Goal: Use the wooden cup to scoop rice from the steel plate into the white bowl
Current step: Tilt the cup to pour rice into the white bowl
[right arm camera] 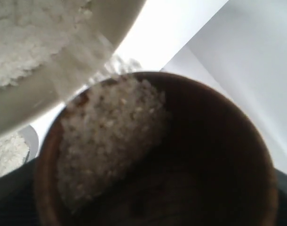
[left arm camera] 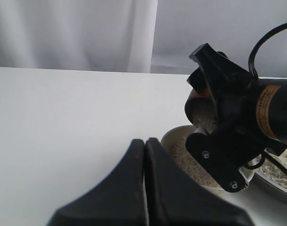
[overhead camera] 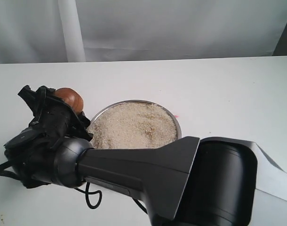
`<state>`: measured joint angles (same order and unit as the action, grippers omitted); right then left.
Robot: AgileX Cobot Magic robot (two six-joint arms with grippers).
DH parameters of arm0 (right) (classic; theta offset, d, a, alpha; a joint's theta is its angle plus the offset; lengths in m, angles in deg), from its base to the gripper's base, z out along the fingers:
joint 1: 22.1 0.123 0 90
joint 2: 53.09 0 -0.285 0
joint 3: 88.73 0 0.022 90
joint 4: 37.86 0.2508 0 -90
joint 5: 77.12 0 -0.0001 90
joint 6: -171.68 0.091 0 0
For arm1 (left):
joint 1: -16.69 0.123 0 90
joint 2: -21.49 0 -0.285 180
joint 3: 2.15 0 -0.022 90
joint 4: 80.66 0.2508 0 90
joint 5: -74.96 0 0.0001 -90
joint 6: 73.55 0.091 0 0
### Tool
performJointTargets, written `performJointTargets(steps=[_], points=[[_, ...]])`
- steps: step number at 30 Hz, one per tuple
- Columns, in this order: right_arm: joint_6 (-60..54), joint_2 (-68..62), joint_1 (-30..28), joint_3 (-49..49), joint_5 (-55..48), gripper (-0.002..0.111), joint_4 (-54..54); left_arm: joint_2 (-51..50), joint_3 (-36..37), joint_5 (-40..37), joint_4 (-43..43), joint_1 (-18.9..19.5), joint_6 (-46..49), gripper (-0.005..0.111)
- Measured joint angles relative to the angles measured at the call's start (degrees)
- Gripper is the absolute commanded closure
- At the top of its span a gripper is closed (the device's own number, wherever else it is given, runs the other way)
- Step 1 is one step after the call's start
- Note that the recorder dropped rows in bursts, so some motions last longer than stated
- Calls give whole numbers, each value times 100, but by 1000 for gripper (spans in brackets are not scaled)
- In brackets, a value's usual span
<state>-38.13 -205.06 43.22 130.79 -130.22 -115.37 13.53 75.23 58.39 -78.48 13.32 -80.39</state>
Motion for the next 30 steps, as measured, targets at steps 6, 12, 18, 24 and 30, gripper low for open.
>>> performJointTargets(steps=[6, 12, 18, 24, 30], points=[[-299, 0, 27, -29, -172, 108, -86, 0, 0, 0, 0, 0, 0, 107], [-488, 0, 62, -236, -254, 108, -370, 0, 0, 0, 0, 0, 0, 107], [-491, 0, 109, -294, -310, 108, -647, 0, 0, 0, 0, 0, 0, 107], [-491, 0, 198, -294, -343, 108, -842, 0, 0, 0, 0, 0, 0, 107], [-491, 0, 283, -294, -452, 108, -1136, 0, 0, 0, 0, 0, 0, 107]])
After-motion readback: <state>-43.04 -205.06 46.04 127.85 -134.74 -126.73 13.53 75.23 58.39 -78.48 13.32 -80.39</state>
